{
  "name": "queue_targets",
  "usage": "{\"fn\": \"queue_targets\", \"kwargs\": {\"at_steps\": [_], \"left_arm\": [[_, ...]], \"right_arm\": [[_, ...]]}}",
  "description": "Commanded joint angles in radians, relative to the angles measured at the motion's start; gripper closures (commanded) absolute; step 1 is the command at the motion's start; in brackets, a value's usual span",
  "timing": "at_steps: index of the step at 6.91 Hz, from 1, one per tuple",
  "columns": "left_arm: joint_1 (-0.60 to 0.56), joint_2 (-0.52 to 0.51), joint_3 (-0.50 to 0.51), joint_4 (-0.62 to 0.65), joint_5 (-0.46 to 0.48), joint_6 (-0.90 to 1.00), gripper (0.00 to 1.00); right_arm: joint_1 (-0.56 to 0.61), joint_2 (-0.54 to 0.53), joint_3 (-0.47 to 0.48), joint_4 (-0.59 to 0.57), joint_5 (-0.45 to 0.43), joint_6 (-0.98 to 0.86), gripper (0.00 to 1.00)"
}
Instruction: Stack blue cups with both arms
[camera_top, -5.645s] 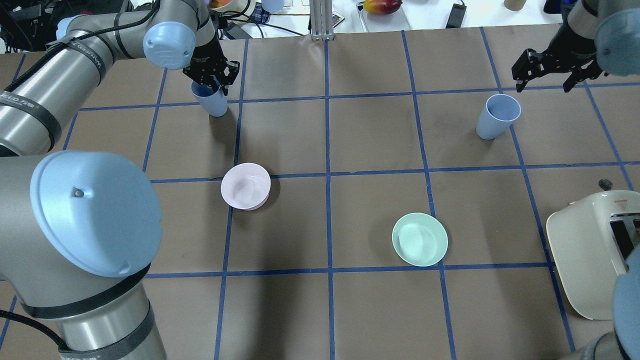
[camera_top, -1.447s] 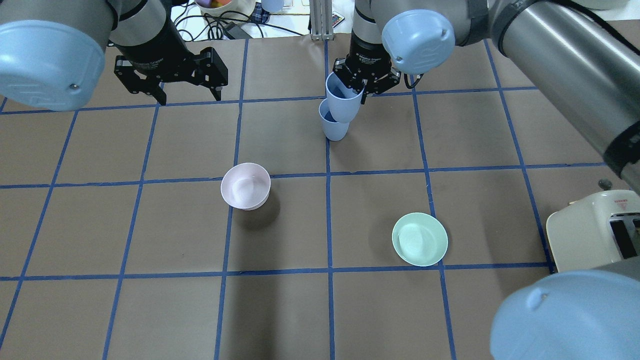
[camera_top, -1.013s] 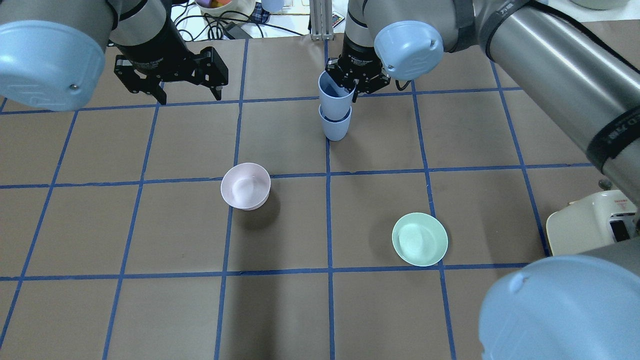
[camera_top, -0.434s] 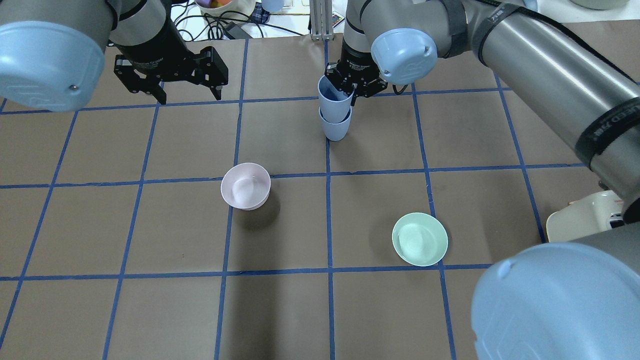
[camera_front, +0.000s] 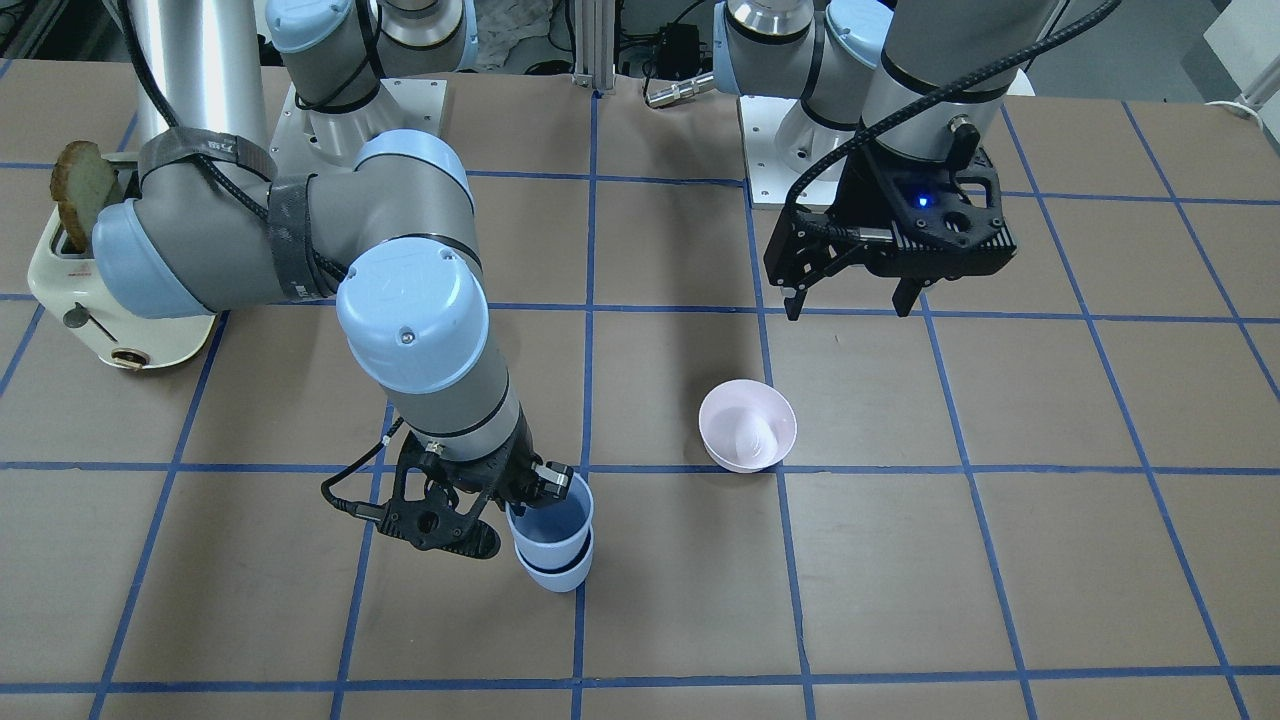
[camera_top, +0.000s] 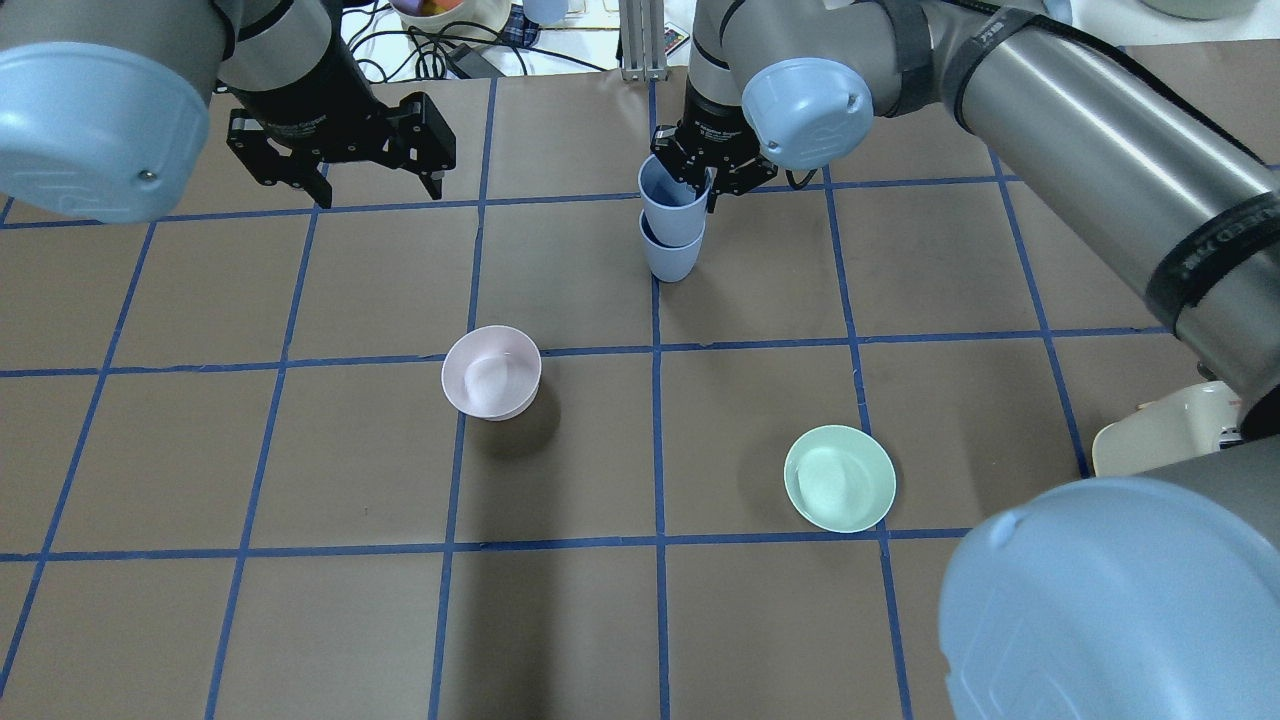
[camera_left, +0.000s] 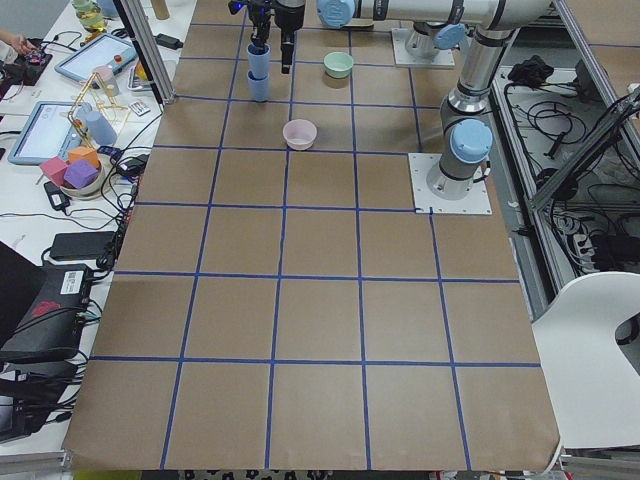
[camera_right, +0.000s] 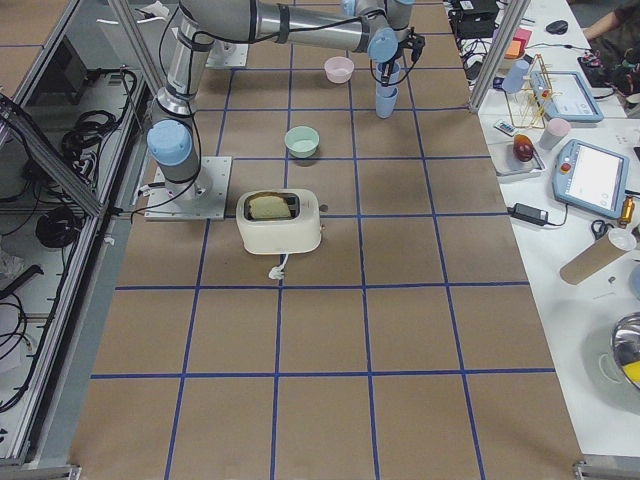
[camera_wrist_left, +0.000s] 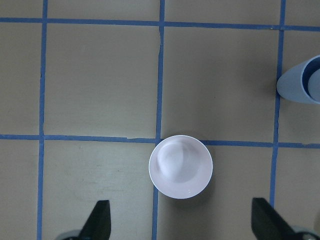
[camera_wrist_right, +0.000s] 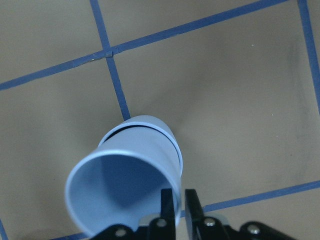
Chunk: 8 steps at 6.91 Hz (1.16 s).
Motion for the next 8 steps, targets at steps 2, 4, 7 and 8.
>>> {"fn": "queue_targets", "kwargs": {"at_steps": [2, 4, 7, 8], "left_arm": [[0.000, 0.000, 0.000, 0.000, 0.001, 0.000, 0.00], [0.000, 0.002, 0.000, 0.000, 0.002, 0.000, 0.00], [0.000, 0.002, 0.000, 0.000, 0.002, 0.000, 0.00], [-0.002, 0.002, 0.000, 0.000, 0.004, 0.000, 0.00]], "right_arm": [[-0.004, 0.000, -0.008, -0.027, -0.003, 0.002, 0.19], [-0.039, -0.082, 0.006, 0.041, -0.052, -0.016, 0.00], [-0.137, -0.233, 0.058, 0.224, -0.057, -0.235, 0.00], [-0.170, -0.301, 0.146, 0.223, -0.058, -0.270, 0.00]]}}
